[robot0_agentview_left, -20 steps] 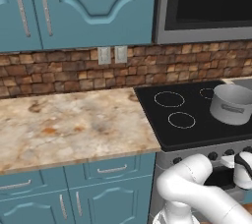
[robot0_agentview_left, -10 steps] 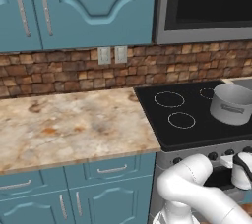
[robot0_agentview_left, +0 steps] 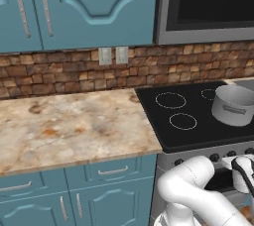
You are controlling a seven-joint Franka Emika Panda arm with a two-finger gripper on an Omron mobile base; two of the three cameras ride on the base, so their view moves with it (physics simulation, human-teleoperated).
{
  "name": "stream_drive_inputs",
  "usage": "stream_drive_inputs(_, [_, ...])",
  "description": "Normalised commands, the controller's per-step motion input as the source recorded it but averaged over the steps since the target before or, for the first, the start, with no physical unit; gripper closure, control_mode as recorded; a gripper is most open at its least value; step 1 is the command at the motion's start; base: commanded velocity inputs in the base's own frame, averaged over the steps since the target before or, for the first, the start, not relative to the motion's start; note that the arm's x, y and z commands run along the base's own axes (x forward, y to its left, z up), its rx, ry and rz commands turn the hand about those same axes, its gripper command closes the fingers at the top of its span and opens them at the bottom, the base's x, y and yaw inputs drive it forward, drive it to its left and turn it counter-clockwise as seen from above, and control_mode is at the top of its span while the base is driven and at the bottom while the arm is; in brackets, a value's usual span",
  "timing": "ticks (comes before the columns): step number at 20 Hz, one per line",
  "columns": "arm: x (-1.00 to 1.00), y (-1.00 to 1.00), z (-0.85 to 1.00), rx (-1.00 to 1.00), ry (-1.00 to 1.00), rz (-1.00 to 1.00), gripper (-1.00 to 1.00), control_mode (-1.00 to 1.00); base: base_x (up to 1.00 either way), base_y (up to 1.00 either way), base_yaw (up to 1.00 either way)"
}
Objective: Turn on the front right burner of the stove.
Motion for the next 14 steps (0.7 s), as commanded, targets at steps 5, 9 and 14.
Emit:
stream_drive_inputs(5, [0.0, -0.2, -0.46, -0.76, 0.01, 0.0, 1.0, -1.0, 0.0, 0.0, 0.0])
stream_drive_inputs(9, [0.0, -0.31, -0.44, -0.81, 0.02, 0.0, 1.0, -1.0, 0.0, 0.0, 0.0])
stream_drive_inputs(14, [-0.03, -0.34, -0.45, -0.84, 0.05, -0.02, 1.0, -1.0, 0.0, 0.0, 0.0])
